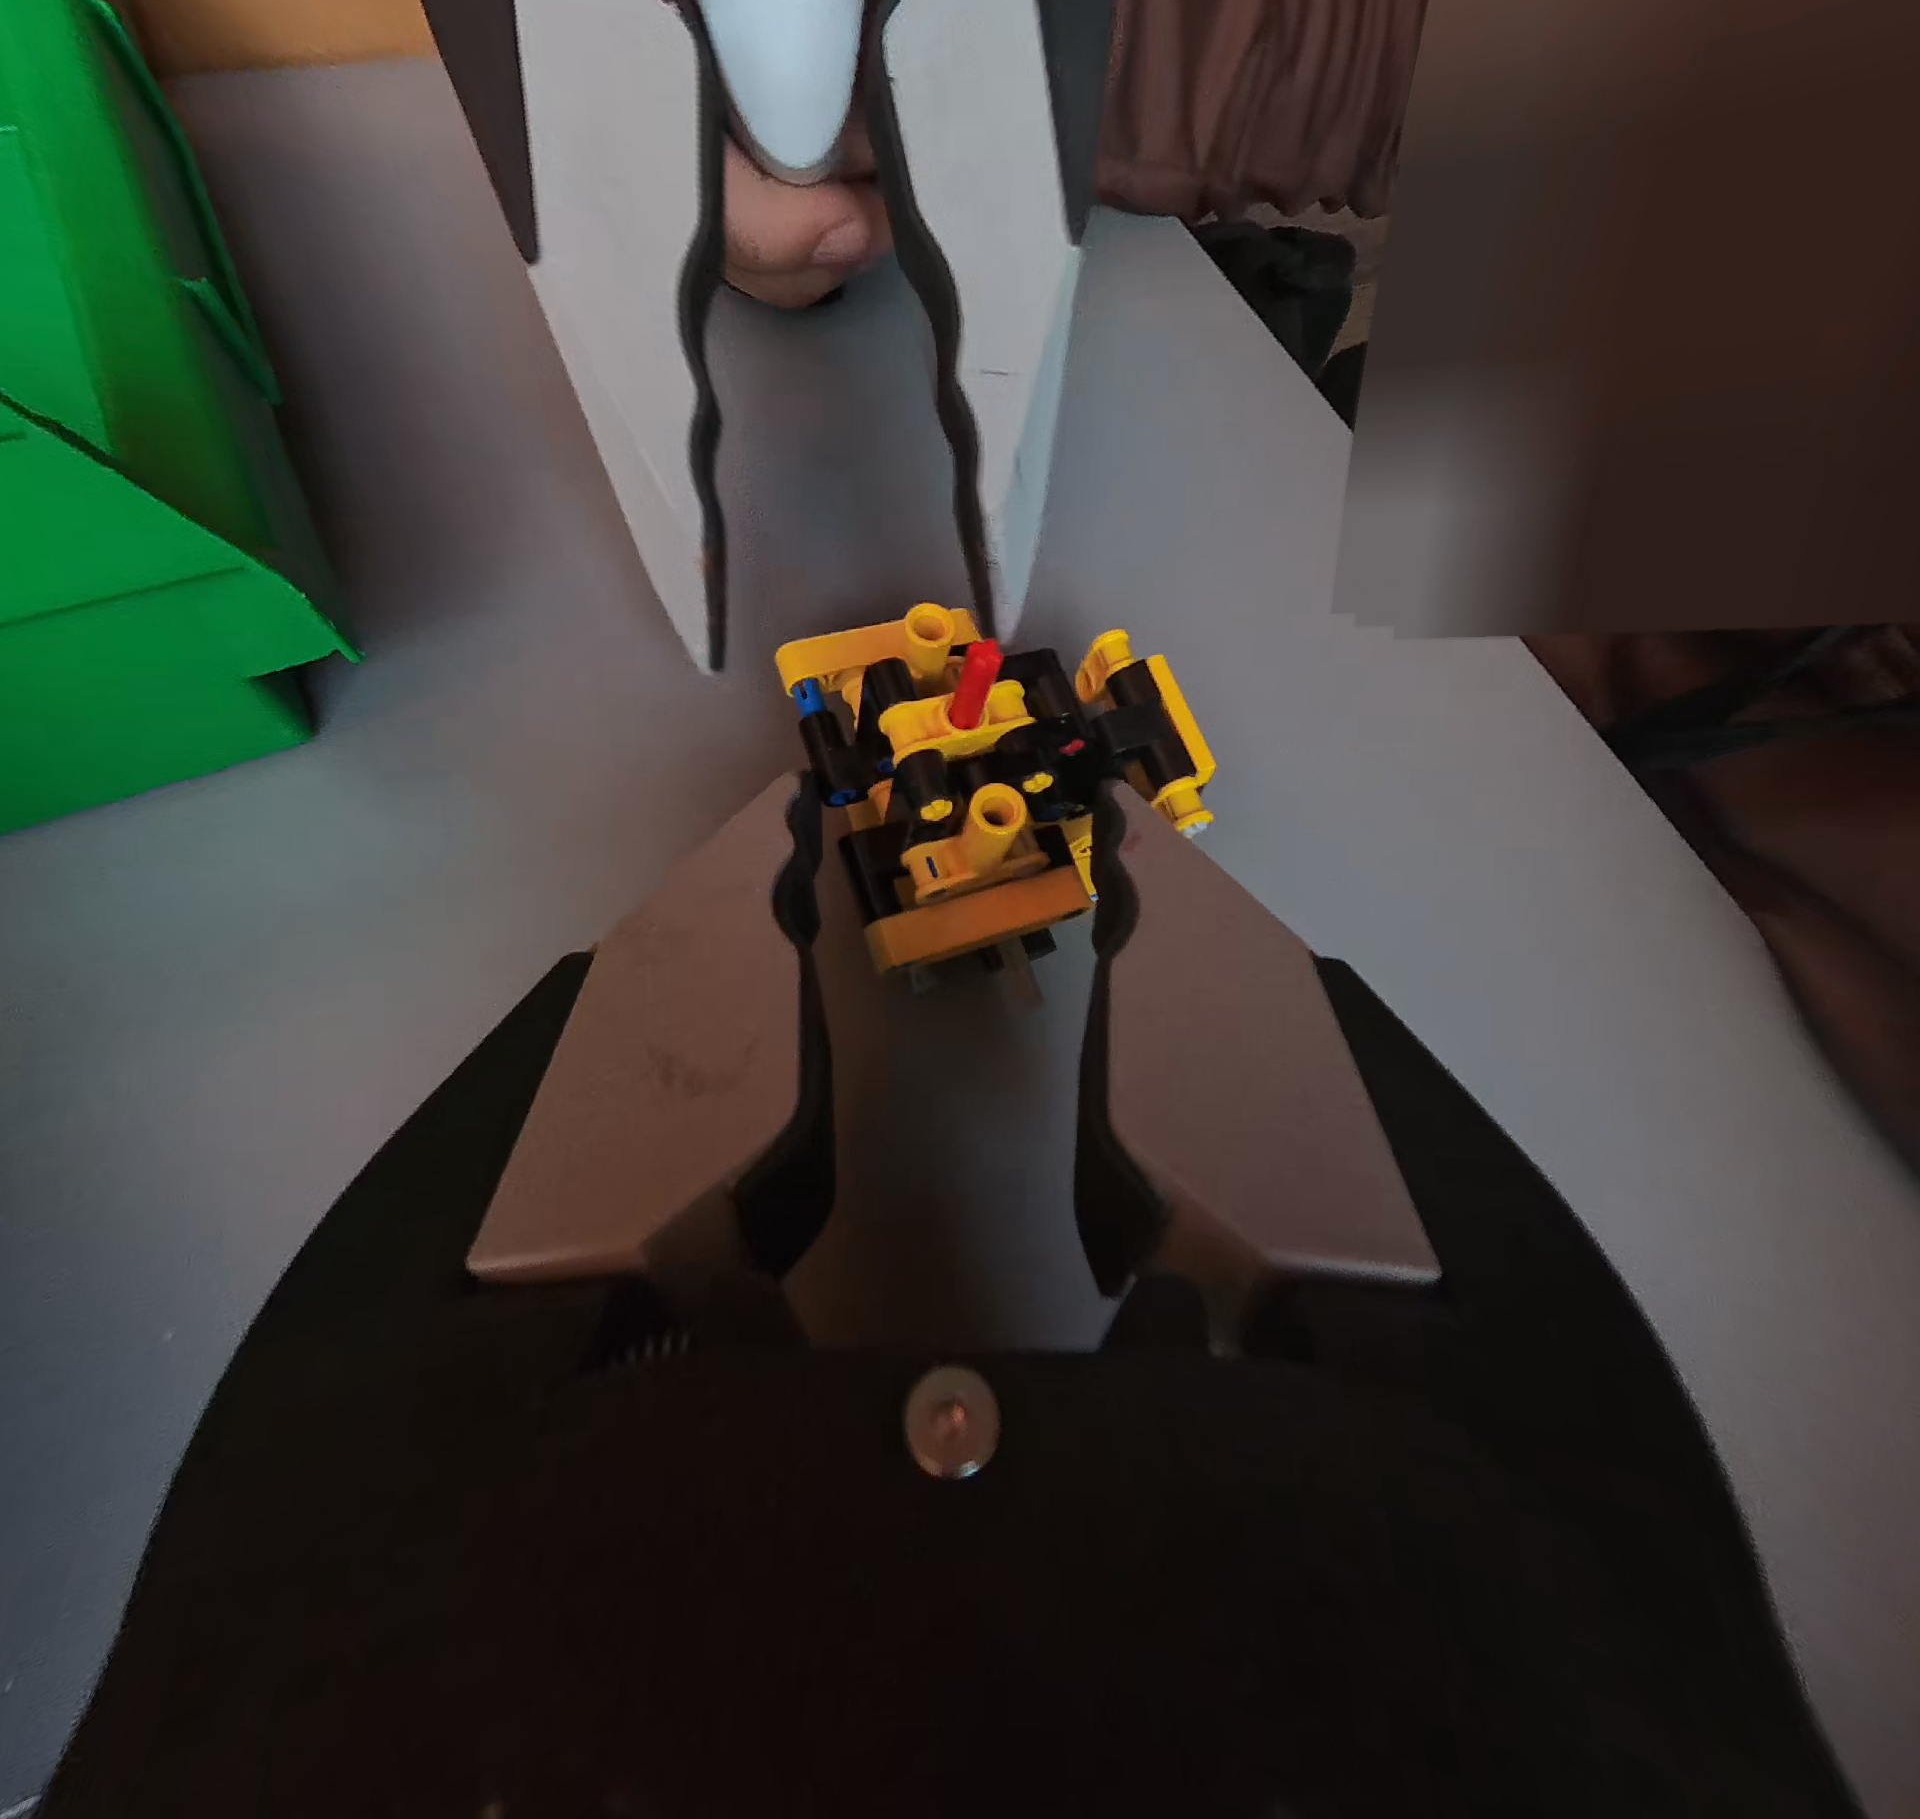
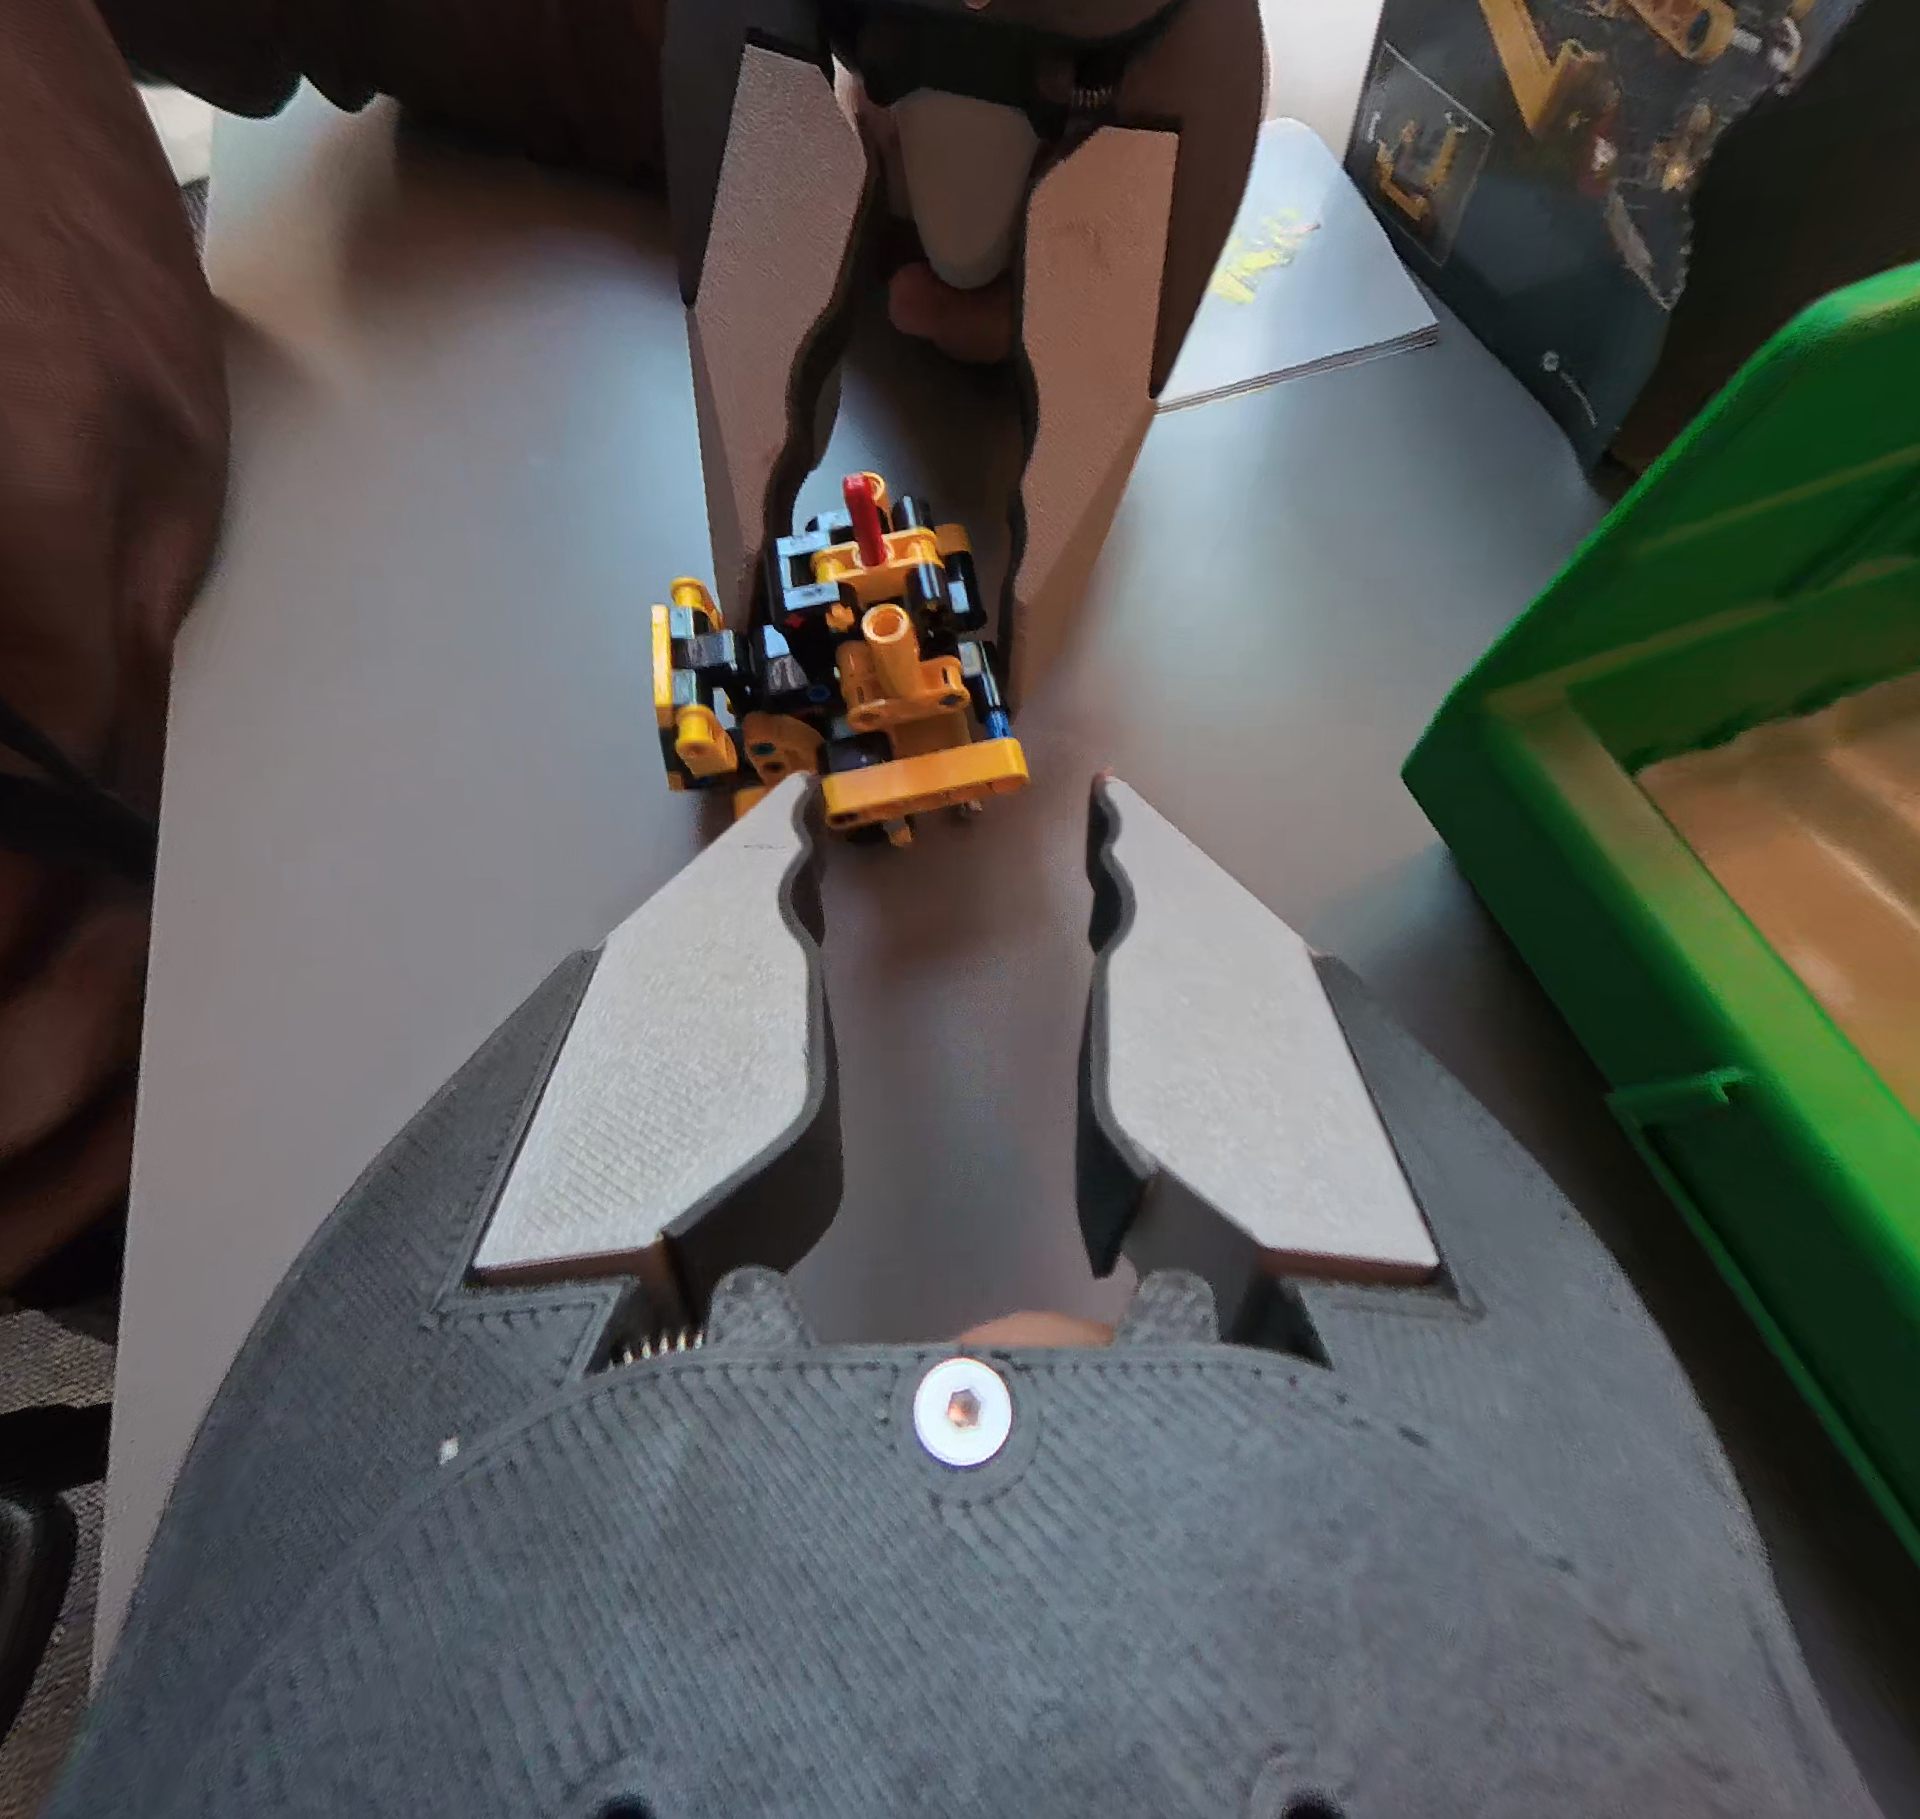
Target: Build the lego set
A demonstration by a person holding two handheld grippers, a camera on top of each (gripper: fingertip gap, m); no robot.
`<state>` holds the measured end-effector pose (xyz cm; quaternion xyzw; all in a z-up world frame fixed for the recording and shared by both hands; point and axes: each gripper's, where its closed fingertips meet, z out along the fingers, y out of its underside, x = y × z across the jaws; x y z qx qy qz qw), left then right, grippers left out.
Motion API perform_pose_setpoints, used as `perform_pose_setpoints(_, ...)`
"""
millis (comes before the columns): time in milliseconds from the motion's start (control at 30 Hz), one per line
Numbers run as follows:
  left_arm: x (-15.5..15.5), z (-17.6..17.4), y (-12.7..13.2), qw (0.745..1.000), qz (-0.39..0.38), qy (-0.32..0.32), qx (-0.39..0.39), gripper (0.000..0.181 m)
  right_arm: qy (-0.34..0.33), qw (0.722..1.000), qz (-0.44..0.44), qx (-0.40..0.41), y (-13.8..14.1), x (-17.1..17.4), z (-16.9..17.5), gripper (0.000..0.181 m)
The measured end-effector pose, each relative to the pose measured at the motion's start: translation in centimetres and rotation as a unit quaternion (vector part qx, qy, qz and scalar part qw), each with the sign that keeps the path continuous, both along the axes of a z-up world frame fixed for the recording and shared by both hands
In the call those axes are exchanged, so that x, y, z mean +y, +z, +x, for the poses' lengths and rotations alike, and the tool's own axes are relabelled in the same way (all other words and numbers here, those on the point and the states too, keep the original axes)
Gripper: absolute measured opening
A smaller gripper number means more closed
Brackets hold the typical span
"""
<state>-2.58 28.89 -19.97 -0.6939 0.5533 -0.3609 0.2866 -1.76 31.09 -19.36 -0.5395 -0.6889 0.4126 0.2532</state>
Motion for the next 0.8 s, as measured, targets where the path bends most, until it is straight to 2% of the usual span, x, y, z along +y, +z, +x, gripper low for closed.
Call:
perform_pose_setpoints(33,0.0,0.0,0.0,1.0,0.002,-0.001,0.0,0.05,-0.002,1.0,0.001,0.002,0.1,0.3,0.3,0.047)
perform_pose_setpoints(100,-0.1,0.1,0.0,1.0,0.003,-0.006,0.0,0.05,0.003,1.0,-0.013,0.011,0.5,0.4,0.8,0.034)
perform_pose_setpoints(233,-0.1,-0.4,0.1,1.0,0.002,0.001,0.01,0.05,0.023,0.999,-0.024,0.016,0.7,-0.2,1.1,0.028)
perform_pose_setpoints(433,0.1,-2.7,2.7,0.999,0.004,0.034,-0.015,0.05,0.019,0.999,-0.028,0.016,0.7,-0.2,1.1,0.009)
perform_pose_setpoints(567,0.1,-3.3,0.6,0.998,-0.01,0.06,0.005,0.041,0.017,0.999,-0.038,0.001,0.4,-0.1,1.0,0.0)
perform_pose_setpoints(633,-0.2,-2.9,-0.4,0.998,-0.015,0.052,0.018,0.04,0.013,0.999,-0.044,-0.002,0.3,0.0,0.7,0.0)
perform_pose_setpoints(800,-0.7,-2.0,-0.8,0.999,-0.013,0.021,0.026,0.039,0.02,0.998,-0.06,-0.011,0.2,-0.1,0.5,0.0)
